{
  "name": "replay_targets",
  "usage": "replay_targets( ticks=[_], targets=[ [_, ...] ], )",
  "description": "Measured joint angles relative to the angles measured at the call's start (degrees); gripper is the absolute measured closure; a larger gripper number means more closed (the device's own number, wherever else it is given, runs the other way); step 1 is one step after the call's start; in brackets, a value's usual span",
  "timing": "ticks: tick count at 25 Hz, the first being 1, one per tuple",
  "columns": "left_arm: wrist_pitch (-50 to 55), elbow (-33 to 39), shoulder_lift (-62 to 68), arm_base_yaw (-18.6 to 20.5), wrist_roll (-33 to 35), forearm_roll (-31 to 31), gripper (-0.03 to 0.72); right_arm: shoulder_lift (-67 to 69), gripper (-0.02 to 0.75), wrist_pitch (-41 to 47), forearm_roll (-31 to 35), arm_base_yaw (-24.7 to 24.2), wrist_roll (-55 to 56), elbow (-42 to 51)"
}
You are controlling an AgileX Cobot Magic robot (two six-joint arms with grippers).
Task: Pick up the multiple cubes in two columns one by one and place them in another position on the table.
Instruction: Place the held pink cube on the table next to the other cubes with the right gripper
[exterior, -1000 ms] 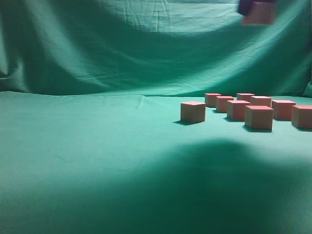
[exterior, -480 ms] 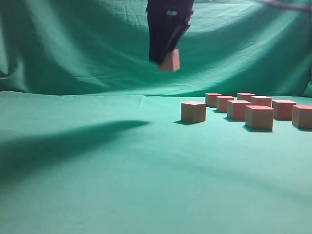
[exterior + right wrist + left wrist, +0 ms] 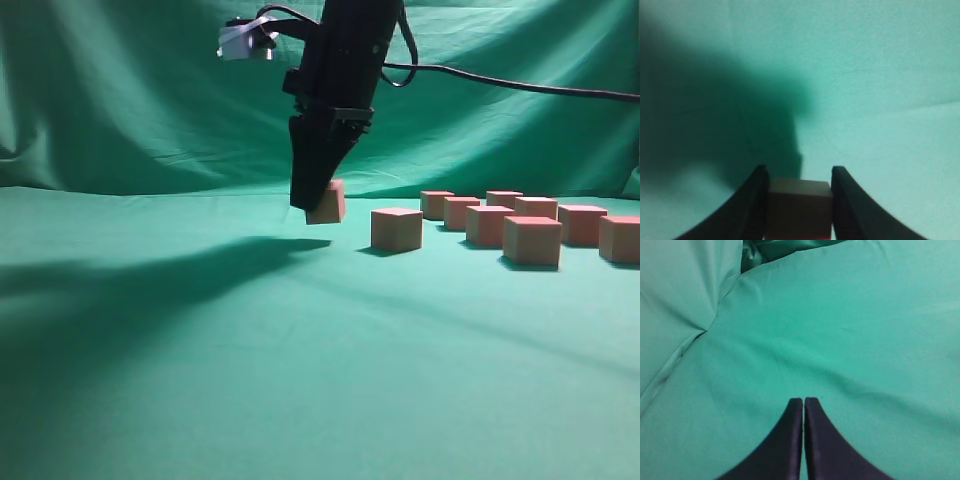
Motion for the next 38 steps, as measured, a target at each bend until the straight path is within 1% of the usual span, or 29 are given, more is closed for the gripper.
replay_targets(
  ticks=[5, 13, 19, 29, 30, 34, 35, 38],
  targets=[
    [0.0, 0.0, 0.0, 0.0, 0.0, 0.0, 0.688, 0.6, 0.437, -1.2, 0.0, 0.0, -0.3, 0.0],
    [0.0, 0.0, 0.0, 0.0, 0.0, 0.0, 0.688, 0.6, 0.437, 1.0, 0.0, 0.0, -0.4, -0.1],
    [0.0, 0.0, 0.0, 0.0, 0.0, 0.0, 0.688, 1.7, 0.437, 1.1, -0.8, 0.0, 3.6, -0.1],
    [0.0, 0.0, 0.0, 0.0, 0.0, 0.0, 0.688, 1.9, 0.437, 0.9, -1.2, 0.0, 4.6, -0.3],
    [0.0, 0.0, 0.0, 0.0, 0.0, 0.0, 0.688, 1.9, 0.366, 0.9, -1.2, 0.0, 4.7, -0.3],
    [0.0, 0.0, 0.0, 0.0, 0.0, 0.0, 0.688, 1.5, 0.202, 1.1, -1.4, 0.0, 7.0, -2.0],
    [0.0, 0.0, 0.0, 0.0, 0.0, 0.0, 0.688, 1.1, 0.181, 1.4, -1.7, 0.0, 8.5, -3.1],
    [0.0, 0.0, 0.0, 0.0, 0.0, 0.0, 0.688, -1.4, 0.192, 3.6, -2.4, 0.0, 14.3, -6.8]
  ],
)
